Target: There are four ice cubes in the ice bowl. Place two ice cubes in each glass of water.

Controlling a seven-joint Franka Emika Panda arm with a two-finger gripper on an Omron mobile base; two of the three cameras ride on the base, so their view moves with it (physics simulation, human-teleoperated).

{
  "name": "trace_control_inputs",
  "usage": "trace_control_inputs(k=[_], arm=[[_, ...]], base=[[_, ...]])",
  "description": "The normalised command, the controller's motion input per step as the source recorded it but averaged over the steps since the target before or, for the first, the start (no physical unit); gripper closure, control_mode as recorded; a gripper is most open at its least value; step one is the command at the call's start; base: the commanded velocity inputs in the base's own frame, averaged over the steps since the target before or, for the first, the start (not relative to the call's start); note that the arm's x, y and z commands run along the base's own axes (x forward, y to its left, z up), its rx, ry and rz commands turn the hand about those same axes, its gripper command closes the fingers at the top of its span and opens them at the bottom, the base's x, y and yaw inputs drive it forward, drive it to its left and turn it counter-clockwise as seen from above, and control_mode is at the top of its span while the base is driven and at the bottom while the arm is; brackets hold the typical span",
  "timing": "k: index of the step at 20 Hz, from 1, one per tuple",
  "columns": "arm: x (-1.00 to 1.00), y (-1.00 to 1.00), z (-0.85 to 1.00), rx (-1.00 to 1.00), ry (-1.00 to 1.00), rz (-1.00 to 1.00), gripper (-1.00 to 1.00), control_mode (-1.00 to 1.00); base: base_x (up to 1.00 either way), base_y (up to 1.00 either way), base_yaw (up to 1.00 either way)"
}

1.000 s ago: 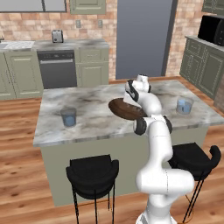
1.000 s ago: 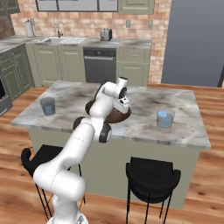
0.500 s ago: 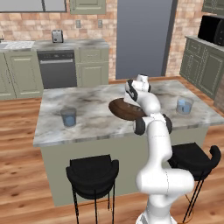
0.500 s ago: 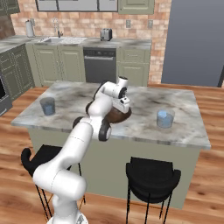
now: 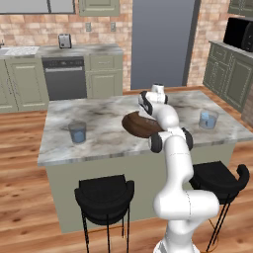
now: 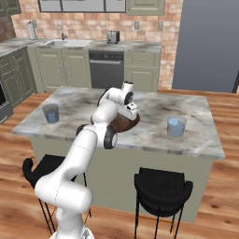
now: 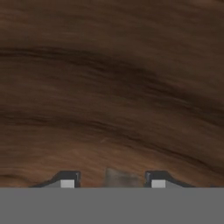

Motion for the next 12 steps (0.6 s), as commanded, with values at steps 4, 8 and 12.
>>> trace_control_inputs(k=[4, 8, 12], arm=[[0.00, 0.00, 0.00, 0.00, 0.00, 0.00, 1.00, -1.00], [-0.05, 0.00, 0.00, 0.00, 0.00, 0.00, 1.00, -1.00], [-0.71, 0.32, 0.31, 0.00, -0.05, 0.00, 1.00, -1.00]], base=[[0.00, 0.00, 0.00], [0.00, 0.00, 0.00], [0.00, 0.00, 0.00]])
